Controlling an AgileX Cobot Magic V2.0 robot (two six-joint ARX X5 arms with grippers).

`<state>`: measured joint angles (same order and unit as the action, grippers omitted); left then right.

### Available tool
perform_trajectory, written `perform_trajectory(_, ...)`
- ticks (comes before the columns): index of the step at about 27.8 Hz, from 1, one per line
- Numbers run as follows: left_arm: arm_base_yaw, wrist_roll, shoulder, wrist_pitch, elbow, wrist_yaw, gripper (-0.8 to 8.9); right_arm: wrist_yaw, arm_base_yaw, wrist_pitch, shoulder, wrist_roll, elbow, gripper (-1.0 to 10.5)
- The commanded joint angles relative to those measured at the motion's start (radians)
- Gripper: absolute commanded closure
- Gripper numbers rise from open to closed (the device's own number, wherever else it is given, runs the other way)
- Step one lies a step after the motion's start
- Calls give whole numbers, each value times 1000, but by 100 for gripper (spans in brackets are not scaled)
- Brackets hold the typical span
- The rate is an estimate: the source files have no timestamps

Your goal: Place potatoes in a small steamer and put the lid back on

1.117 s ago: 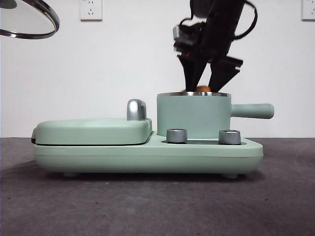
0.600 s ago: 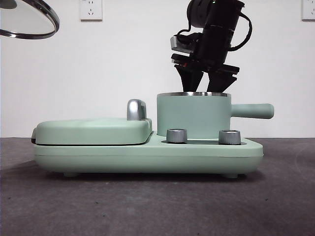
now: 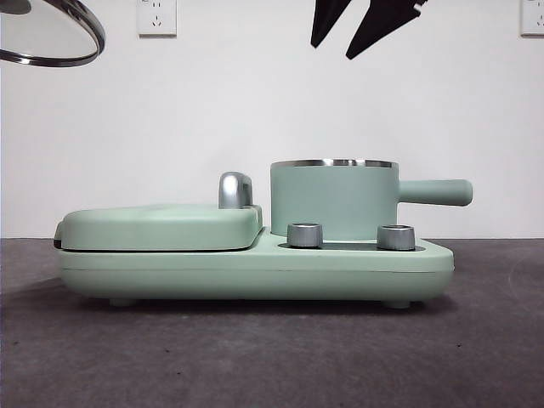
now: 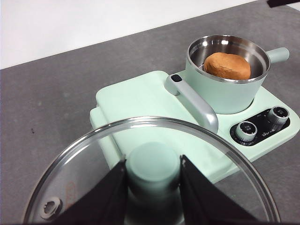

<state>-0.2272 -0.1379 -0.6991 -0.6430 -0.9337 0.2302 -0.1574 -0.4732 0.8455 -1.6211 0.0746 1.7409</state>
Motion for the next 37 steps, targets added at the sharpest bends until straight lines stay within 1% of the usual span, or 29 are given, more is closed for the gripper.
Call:
perform_trajectory(1, -2, 1, 0, 36, -16, 8, 804, 1, -17, -80, 95, -12, -113, 652)
perform_trajectory(6, -2, 2, -4, 42, -16, 23, 804, 12, -22, -222, 346, -49, -406, 652)
perform_trajectory(9, -5, 6, -16, 61, -16, 50, 804, 34, -22, -249, 438, -50, -505, 652)
perform_trajectory(11, -10, 26, -28, 88, -16, 61, 804, 42, -22, -273, 497, -50, -570, 652)
perform_trajectory(18, -64, 43, -103, 193, -16, 66, 804, 82, -22, -339, 713, -75, -768, 656)
perform_trajectory(23, -122, 47, -183, 294, -16, 66, 804, 110, -22, -332, 837, -75, -845, 675)
perform_trajectory(26, -161, 55, -238, 360, -18, 66, 804, 111, -22, -289, 885, -75, -856, 675)
perform_trajectory(30, -211, 73, -321, 463, -20, 66, 804, 134, -22, -230, 927, -75, -856, 675)
perform_trajectory(37, -282, 94, -484, 687, -28, 66, 804, 137, -22, -139, 960, -75, -856, 675)
